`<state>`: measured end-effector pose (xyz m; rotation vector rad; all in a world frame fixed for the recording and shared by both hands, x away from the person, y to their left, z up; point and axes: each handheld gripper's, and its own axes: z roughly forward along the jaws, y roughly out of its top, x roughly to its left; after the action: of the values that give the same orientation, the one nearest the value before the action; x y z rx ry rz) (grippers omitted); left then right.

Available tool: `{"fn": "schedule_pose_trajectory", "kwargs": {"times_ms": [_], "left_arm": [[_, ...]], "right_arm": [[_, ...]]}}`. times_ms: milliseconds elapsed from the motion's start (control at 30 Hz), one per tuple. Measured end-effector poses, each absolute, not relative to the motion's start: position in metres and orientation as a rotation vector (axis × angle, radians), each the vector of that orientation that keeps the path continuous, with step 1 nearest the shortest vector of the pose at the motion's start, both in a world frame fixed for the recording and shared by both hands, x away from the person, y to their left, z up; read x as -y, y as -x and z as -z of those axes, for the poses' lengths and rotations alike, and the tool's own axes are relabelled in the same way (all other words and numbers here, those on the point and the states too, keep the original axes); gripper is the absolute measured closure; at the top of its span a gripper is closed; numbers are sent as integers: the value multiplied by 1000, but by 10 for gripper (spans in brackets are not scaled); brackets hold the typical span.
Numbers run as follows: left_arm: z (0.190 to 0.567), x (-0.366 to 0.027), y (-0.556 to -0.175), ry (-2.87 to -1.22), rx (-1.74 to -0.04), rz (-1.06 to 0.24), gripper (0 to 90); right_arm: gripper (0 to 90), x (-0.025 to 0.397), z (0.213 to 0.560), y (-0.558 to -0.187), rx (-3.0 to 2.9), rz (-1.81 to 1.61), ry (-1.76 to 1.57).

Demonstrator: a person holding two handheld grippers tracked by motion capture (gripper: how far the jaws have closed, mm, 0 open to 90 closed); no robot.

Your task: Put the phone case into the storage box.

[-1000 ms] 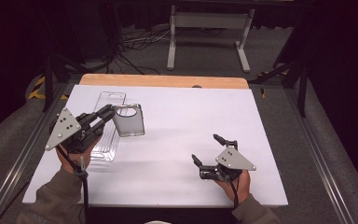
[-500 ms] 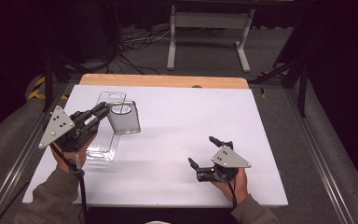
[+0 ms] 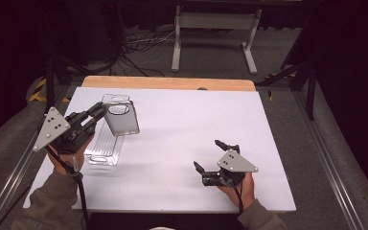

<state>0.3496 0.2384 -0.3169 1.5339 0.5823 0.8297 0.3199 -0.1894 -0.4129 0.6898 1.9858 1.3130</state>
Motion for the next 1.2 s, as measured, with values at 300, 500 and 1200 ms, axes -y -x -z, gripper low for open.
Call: {"fn": "schedule_pose_trajectory", "kwargs": {"times_ms": [300,500,1200], "left_arm": [[319,-241,-358,-1542,-598,-828,816],[318,-245,-361,-1533,-602,-830,816],[313,-259,-380,-1566,-578,-859,816]], "right_arm": [[59,189,413,-321,-2005,-1300,-684],[68,190,412,-321,-2001,-1297,-684],[77,192,411,-323,-1987,-1296,-698]]}}
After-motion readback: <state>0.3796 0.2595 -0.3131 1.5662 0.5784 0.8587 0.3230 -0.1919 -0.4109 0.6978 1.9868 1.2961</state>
